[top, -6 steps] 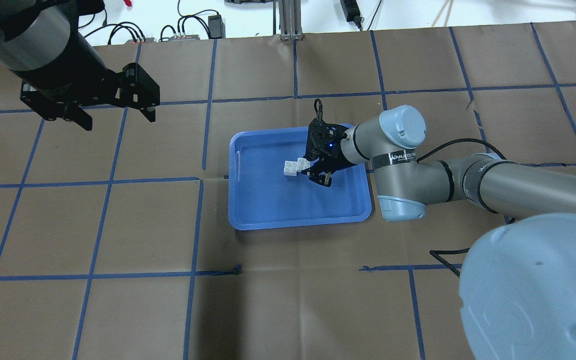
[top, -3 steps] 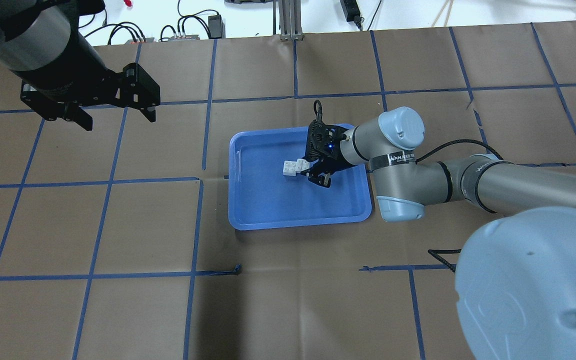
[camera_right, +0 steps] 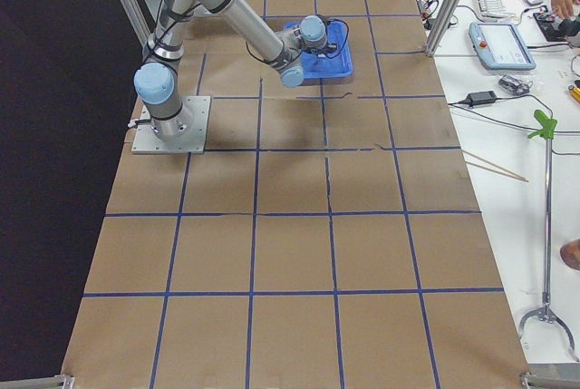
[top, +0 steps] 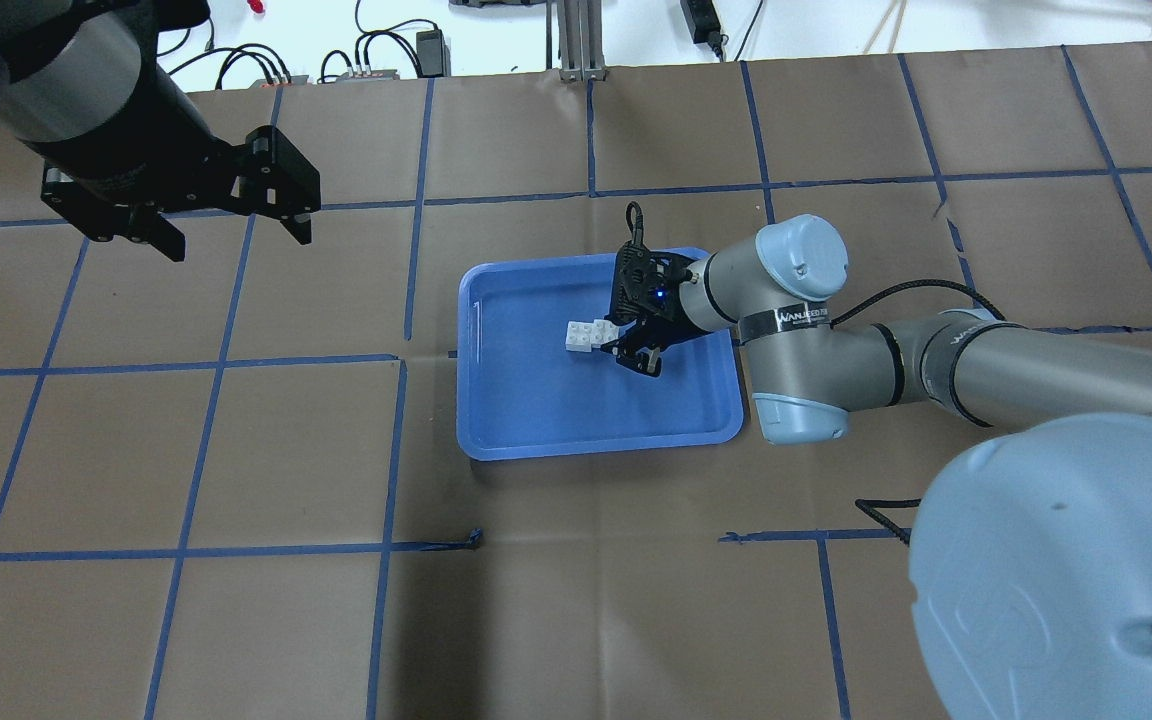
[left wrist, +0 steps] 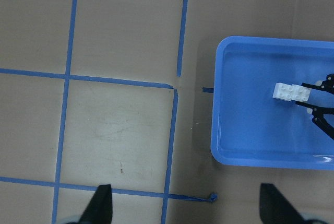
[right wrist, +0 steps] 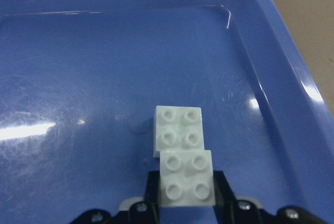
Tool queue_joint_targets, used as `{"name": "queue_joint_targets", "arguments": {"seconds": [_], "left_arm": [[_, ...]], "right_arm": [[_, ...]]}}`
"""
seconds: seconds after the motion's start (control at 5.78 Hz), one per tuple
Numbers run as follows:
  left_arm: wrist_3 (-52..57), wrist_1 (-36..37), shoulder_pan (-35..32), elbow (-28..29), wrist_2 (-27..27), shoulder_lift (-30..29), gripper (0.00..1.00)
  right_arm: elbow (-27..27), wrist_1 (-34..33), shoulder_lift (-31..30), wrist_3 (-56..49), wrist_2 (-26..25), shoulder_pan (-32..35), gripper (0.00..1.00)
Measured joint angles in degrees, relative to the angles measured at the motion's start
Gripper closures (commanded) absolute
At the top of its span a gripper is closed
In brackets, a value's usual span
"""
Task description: Assemble white blocks and place on blue tray
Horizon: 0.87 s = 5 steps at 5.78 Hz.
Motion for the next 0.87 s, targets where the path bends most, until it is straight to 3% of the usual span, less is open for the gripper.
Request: {"name": "queue_joint_targets", "arguments": {"seconds": [0.87], "left_arm": [[0.0, 0.0, 0.0, 0.0, -0.02, 0.0, 0.01]], "right_arm": [[-0.07, 0.01, 0.33, 0.13, 0.0, 0.01, 0.68]]}}
